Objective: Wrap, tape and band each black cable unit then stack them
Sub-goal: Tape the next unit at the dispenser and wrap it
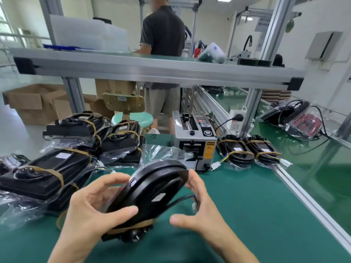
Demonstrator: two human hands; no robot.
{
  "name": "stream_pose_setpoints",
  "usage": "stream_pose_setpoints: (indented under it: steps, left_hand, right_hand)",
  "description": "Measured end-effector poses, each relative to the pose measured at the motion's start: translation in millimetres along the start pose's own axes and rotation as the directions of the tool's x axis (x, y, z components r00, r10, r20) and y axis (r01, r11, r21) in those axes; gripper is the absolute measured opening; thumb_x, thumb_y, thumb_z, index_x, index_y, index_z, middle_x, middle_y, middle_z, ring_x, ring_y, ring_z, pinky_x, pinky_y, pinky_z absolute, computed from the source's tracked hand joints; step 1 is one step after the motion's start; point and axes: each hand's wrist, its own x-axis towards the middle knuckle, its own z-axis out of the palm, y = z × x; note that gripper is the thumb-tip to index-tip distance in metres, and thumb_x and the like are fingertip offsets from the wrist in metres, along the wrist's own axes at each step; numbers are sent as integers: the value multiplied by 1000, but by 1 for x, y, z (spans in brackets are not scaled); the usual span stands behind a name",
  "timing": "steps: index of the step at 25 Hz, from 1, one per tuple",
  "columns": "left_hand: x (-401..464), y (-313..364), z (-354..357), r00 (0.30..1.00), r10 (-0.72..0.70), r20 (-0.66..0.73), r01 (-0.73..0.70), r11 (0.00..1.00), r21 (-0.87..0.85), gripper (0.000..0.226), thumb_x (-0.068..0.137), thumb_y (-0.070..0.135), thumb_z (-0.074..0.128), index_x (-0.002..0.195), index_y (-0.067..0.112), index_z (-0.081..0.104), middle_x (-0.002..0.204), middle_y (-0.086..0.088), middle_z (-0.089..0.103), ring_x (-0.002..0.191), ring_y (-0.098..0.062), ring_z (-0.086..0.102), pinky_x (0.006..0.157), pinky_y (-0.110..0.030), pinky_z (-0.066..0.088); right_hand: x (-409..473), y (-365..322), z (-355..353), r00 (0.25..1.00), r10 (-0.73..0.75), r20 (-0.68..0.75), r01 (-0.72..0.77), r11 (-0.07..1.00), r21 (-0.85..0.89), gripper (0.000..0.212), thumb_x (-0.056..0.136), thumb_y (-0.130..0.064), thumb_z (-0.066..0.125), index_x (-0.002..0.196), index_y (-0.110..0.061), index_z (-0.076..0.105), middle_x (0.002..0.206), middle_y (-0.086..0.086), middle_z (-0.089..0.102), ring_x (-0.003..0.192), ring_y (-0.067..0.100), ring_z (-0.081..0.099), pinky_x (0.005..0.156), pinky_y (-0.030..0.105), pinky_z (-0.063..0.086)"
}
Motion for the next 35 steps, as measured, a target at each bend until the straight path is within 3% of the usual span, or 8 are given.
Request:
stream_pose_setpoints:
  steps: [7, 11, 15, 18, 21, 24, 29, 35]
  left_hand:
    - [-9, -12, -1, 992, -51, -114, -7, 889, -459, 69, 35, -22, 53, 88, 15, 76, 82, -5, 74, 64, -17, 70, 63, -25, 57]
    - [-13, -7, 14, 970, -227, -93, 110, 741, -662, 58, 33, 2, 71, 90, 10, 75, 91, -19, 72, 76, -28, 70, 72, -37, 57]
    - [-21, -8, 39, 886, -461, -35, 315, 658, -684, 72, 18, 9, 93, 87, 1, 72, 93, -24, 71, 73, -29, 70, 70, -38, 58]
    - [-27, -15, 32, 869, -487, -86, 383, 773, -506, 48, 54, 12, 90, 97, 6, 71, 98, -14, 73, 91, -24, 68, 86, -34, 54]
    - [-35, -35, 1, 893, -287, -345, 376, 899, 226, 28, 84, 24, 71, 111, 27, 66, 130, 8, 57, 123, -10, 47, 103, -22, 34]
    - [-37, -57, -34, 923, -94, -374, 376, 436, 818, 47, 96, 41, 44, 142, 35, 33, 151, 16, 25, 141, -10, 16, 115, -29, 14]
    - [-44, -69, -42, 912, -182, -367, 398, 177, 900, 52, 94, 35, 47, 143, 27, 34, 146, 12, 38, 139, -15, 26, 111, -36, 22]
    - [-64, -61, -43, 939, 57, -338, 318, 225, 921, 14, 50, 1, 70, 58, 13, 71, 54, -4, 60, 53, -31, 61, 56, -39, 47]
  right_hand:
    - [-23, -27, -40, 981, -103, -164, 131, 976, 173, 105, 46, -33, 85, 139, -31, 36, 143, -15, 48, 132, 2, 44, 107, 29, 35]
    - [-33, -18, -5, 1000, -11, -20, 18, 918, 397, 21, 98, -21, 49, 119, -16, 53, 124, 3, 59, 105, 20, 59, 77, 29, 39]
    - [-44, -11, 25, 990, 116, 77, -139, 846, 515, 45, 79, 8, 67, 114, -20, 58, 101, -17, 73, 86, -4, 68, 68, 8, 48]
    - [-45, -16, 29, 991, 126, 45, -133, 892, 432, 44, 83, 22, 47, 114, -5, 62, 89, 8, 75, 76, 16, 72, 55, 9, 48]
    - [-27, -15, 31, 944, 317, -87, -250, 864, 437, 36, 88, 9, 48, 117, -3, 66, 109, 16, 69, 102, 23, 63, 76, 10, 42]
    - [-6, -20, 45, 913, 399, 85, -379, 752, 540, 20, 75, -15, 66, 94, -17, 73, 85, 1, 76, 76, 10, 73, 75, 34, 47]
    - [46, -14, 87, 788, 569, 236, -606, 652, 455, 54, 75, -32, 70, 121, -5, 62, 102, 13, 73, 82, 28, 72, 61, 29, 54]
    - [77, -9, 129, 809, 574, 130, -565, 696, 443, 49, 85, -32, 70, 125, -11, 50, 103, 12, 72, 85, 27, 71, 62, 32, 55]
